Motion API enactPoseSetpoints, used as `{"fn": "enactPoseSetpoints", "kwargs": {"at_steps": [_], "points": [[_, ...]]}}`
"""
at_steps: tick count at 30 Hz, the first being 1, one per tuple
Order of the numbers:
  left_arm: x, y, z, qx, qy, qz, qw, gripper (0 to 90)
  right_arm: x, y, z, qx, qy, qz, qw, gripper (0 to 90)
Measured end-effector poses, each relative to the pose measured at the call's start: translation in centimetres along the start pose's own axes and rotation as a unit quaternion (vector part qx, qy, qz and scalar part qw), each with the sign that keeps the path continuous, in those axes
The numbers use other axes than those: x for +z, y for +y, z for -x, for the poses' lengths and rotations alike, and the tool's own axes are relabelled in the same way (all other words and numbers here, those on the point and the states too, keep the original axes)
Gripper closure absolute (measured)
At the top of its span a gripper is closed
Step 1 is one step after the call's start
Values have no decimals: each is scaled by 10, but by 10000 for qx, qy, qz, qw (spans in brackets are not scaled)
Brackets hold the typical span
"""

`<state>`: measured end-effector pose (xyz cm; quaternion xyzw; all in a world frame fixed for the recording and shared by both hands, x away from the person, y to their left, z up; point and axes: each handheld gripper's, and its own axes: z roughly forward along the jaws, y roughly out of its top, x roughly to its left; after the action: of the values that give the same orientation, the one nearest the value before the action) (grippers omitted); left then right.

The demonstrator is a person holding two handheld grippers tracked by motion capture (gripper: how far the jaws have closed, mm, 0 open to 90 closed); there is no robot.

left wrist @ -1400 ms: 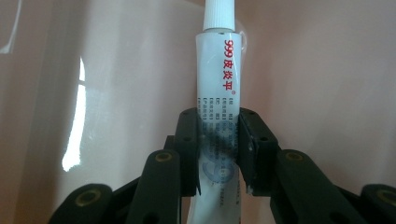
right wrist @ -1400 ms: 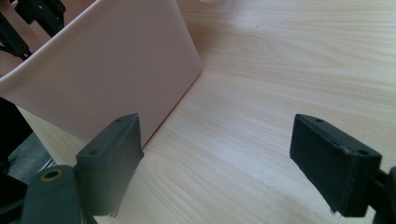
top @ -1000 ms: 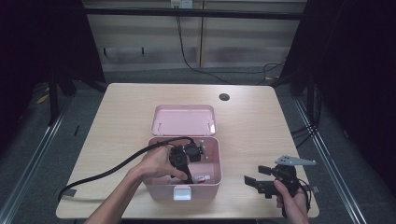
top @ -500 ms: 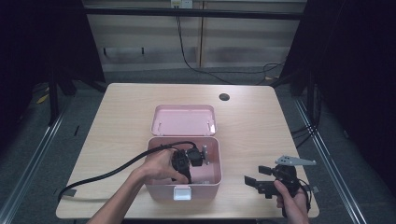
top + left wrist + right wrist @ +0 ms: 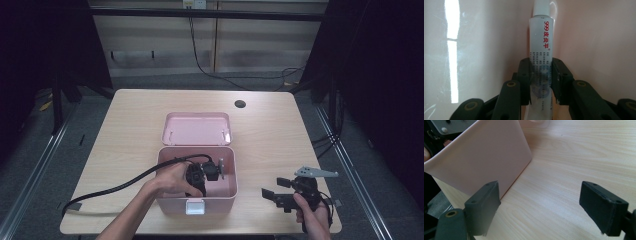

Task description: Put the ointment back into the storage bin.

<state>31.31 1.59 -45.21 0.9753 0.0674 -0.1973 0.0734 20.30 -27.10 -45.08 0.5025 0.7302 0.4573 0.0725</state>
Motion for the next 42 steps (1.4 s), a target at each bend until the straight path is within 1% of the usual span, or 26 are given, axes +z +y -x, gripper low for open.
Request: {"fn": "enactPoseSetpoints", "kwargs": {"at_steps": [8, 9, 12, 15, 24, 26, 30, 33, 37, 39, 42], "points": [[3, 0, -1, 59, -49, 2, 10000, 709, 0, 0, 0, -15, -12, 1, 10000, 162], [5, 0, -1, 35, -38, 13, 10000, 709, 0, 0, 0, -17, 2, 1, 10000, 162], [6, -1, -2, 66, -71, -41, 9999, 709, 0, 0, 0, -22, -8, 14, 10000, 162], [8, -1, -3, 51, -67, -111, 9999, 708, 0, 0, 0, -15, -3, 5, 10000, 162], [9, -1, -4, 40, -81, -98, 9999, 707, 0, 0, 0, -3, -10, 6, 10000, 162], [10, -1, -5, 53, -89, -155, 9998, 703, 0, 0, 0, -8, -18, 5, 10000, 162], [11, -1, -5, -14, -73, -172, 9998, 697, 0, 0, 0, -3, -6, -3, 10000, 162], [10, -1, -4, -6, -58, -210, 9998, 691, 0, 0, 0, -2, -5, -1, 10000, 162], [10, -1, -4, -84, 41, -194, 9998, 681, 0, 0, 0, -10, -5, -4, 10000, 161], [9, -1, -4, -72, 75, -211, 9997, 680, 0, 0, 0, 0, -4, -10, 10000, 162], [9, -1, -3, -101, 260, -188, 9994, 612, 0, 0, 0, -11, 0, 1, 10000, 162]]}}
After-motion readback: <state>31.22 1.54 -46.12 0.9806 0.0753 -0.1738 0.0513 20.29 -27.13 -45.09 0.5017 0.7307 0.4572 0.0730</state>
